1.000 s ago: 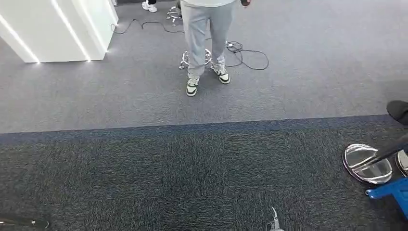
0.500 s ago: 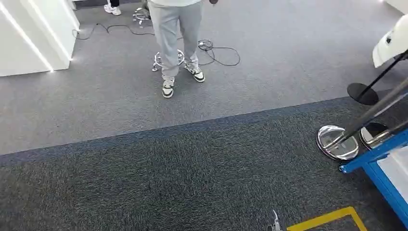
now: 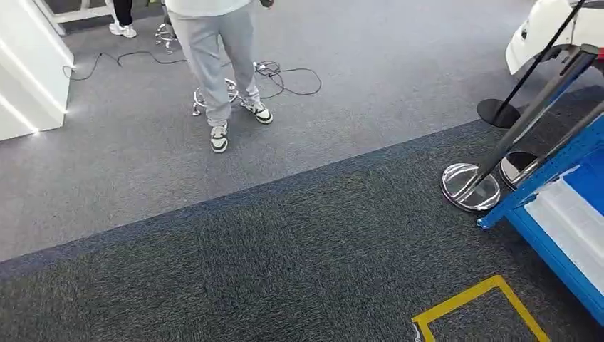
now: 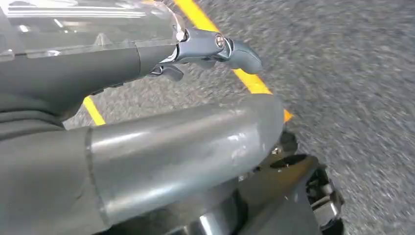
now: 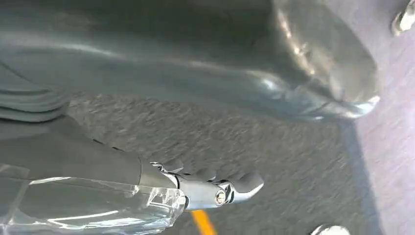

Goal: Take the parts from the cabinet and place them on the table.

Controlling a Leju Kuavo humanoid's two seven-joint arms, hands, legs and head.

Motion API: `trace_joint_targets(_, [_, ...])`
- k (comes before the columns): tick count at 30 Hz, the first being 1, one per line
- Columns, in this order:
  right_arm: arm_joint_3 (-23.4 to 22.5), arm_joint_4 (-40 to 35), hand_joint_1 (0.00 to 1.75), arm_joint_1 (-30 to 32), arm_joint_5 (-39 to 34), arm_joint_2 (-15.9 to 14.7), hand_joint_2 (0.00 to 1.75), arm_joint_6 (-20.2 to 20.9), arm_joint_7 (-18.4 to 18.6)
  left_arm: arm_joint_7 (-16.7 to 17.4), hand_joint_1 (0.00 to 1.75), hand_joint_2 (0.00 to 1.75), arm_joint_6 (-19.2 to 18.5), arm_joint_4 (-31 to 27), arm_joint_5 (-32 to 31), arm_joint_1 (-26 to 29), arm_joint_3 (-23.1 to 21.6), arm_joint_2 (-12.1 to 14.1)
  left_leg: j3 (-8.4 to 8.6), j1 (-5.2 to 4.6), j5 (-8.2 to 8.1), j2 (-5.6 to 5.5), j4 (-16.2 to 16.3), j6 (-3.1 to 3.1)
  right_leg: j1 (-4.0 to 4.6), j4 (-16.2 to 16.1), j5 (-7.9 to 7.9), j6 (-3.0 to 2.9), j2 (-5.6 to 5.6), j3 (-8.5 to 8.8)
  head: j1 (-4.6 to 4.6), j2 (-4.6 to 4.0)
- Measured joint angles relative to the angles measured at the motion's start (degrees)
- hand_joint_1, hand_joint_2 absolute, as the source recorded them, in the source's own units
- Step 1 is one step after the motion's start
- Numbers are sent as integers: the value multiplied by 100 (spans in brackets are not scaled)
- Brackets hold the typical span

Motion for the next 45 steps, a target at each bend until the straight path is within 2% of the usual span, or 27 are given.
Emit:
trace_joint_targets(1, [-92,94,0,-7,9,2,0,-13,-11,0,0,0,7,2,-2,-15,-13,0,45,-12,-29,62,1,-61,-45,-65,42,-65,100,41,0,0])
trace_joint_targets(2, [-205,306,0,-120,35,4,0,-28,-33,0,0,0,15,2,2,2,-55,11,-410,43,-658,-581,1040,-127,-75,-80,84,-160,302,31,-42,0])
trace_joint_targets(4, [-347,510,0,-215,103,2,0,-11,-61,0,0,0,17,2,7,23,-68,20,-801,42,-885,-640,1814,-141,-65,-71,85,-167,472,24,-50,0])
trace_joint_targets(5, [-451,622,0,-248,116,-4,0,2,-74,0,0,0,17,2,7,31,-70,22,-819,42,-767,-643,1800,-135,-64,-70,85,-167,547,37,-44,0])
trace_joint_targets(7, [-659,840,0,-321,168,-33,0,28,-161,-2,0,0,17,2,7,27,-70,22,-544,45,-257,-682,1082,-105,-66,-58,77,-155,703,59,-48,0])
trace_joint_targets(8, [-770,984,0,-395,206,-57,0,42,-241,0,0,0,17,2,7,26,-72,24,-320,53,37,-803,543,-86,-68,-43,67,-140,783,67,-50,0])
trace_joint_targets(9, [-896,1148,0,-474,238,-74,0,53,-322,0,0,0,17,4,9,40,-76,31,-203,67,123,-1167,177,-61,-81,-22,57,-122,838,36,-50,-2])
trace_joint_targets(10, [-1028,1286,0,-560,284,-100,0,42,-365,-2,0,0,15,7,9,38,-81,35,-173,88,83,-1234,50,-55,-53,36,42,-78,919,-13,-40,0])
trace_joint_targets(13, [-1441,1746,0,-723,554,-218,0,-248,-393,-9,0,0,0,7,7,21,-85,35,-164,23,91,-1075,85,9,-119,-23,96,54,1087,-64,-50,0])
trace_joint_targets(14, [-1565,1900,0,-774,608,-280,0,-337,-369,-9,0,0,-2,7,4,21,-85,29,-147,79,130,-1001,11,67,-92,-26,101,100,1142,-69,-48,0])
trace_joint_targets(16, [-1833,2200,0,-824,667,-395,0,-489,-324,-9,0,0,-2,9,4,6,-87,31,-123,75,167,-874,-53,126,-89,255,-125,137,607,-180,-14,0])
trace_joint_targets(17, [-1897,2319,0,-888,680,-477,0,-514,-310,-9,0,0,-4,9,4,17,-87,31,-132,63,161,-775,-50,156,-91,705,-385,157,469,-414,7,0])
trace_joint_targets(19, [-2092,2689,0,-1018,704,-617,0,-540,-299,-7,0,0,-9,9,4,48,-87,33,-136,39,144,-579,-46,171,-111,1497,-688,185,361,-827,11,0])
trace_joint_targets(20, [-2178,2800,0,-1048,719,-636,0,-599,-240,-7,0,0,-9,9,9,48,-87,33,-134,35,134,-494,-43,173,-116,1588,-646,196,339,-880,13,0])
trace_joint_targets(22, [-2337,3106,0,-1114,791,-752,0,-870,158,4,0,0,85,9,61,25,-87,6,-106,35,106,-352,-39,158,-112,1055,-262,182,277,-591,15,0])
trace_joint_targets(24, [-2520,3469,0,-1189,846,-885,0,-1054,821,55,0,0,238,9,127,-5,-87,-66,-48,23,71,-237,-38,125,-92,90,123,121,-22,-32,15,0])
trace_joint_targets(25, [-2592,3587,0,-1226,890,-942,0,-1111,1107,63,0,0,280,9,127,-15,-87,-101,-33,-22,42,-200,-29,83,-16,-28,37,71,-183,10,13,0])
trace_joint_targets(29, [-2782,3997,0,-1244,1130,-1084,0,-1335,2323,140,0,0,339,9,181,-64,-87,-175,63,-32,-9,8,-44,-51,-42,-90,84,-58,99,10,2,0])
trace_joint_targets(31, [-2841,4131,0,-1277,1220,-1104,0,-1379,3123,164,0,0,356,9,188,-69,-87,-175,-66,16,-263,-430,301,-100,-88,-132,122,-124,197,45,-29,0])
trace_joint_targets(34, [-2905,4290,0,-1336,1338,-1130,0,-1324,4057,188,0,0,369,9,186,-43,-90,-175,-704,35,-860,-635,1630,-130,-69,-119,129,-152,401,24,-39,0])
trace_joint_targets(36, [-2918,4351,0,-1335,1377,-1130,0,-1244,4103,188,0,0,374,9,179,-31,-90,-175,-746,35,-653,-639,1629,-121,-64,-99,124,-153,560,32,-37,0])
trace_joint_targets(38, [-2918,4373,0,-1337,1412,-1130,0,-1187,3993,184,0,0,374,9,175,-37,-92,-173,-387,35,-117,-712,769,-74,-61,-71,111,-140,722,39,-44,0])
trace_joint_targets(39, [-2918,4380,0,-1347,1421,-1128,0,-1174,3943,181,0,0,374,9,175,-41,-92,-173,-160,35,126,-891,247,-35,-63,-55,105,-130,796,39,-46,0])
trace_joint_targets(40, [-2918,4400,0,-1363,1421,-1110,0,-1163,3921,181,0,0,378,9,177,-38,-92,-166,-91,46,33,-1154,49,-5,-38,-21,92,-95,845,15,-31,0])
trace_joint_targets(42, [-2920,4401,0,-1365,1423,-1119,0,-1161,3906,177,0,0,380,9,177,-58,-94,-168,-91,24,50,-1060,21,1,-78,-22,106,-21,952,-28,-35,0])
trace_joint_targets(44, [-2922,4415,0,-1342,1425,-1121,0,-1161,3866,173,0,0,380,9,175,-62,-94,-181,-53,34,84,-959,-27,86,-75,-56,134,77,1059,-44,-35,0])
trace_joint_targets(45, [-2922,4415,0,-1346,1427,-1148,0,-1158,3814,170,0,0,382,9,175,-68,-94,-197,-30,62,128,-857,-84,132,-96,23,85,78,856,-48,-28,0])
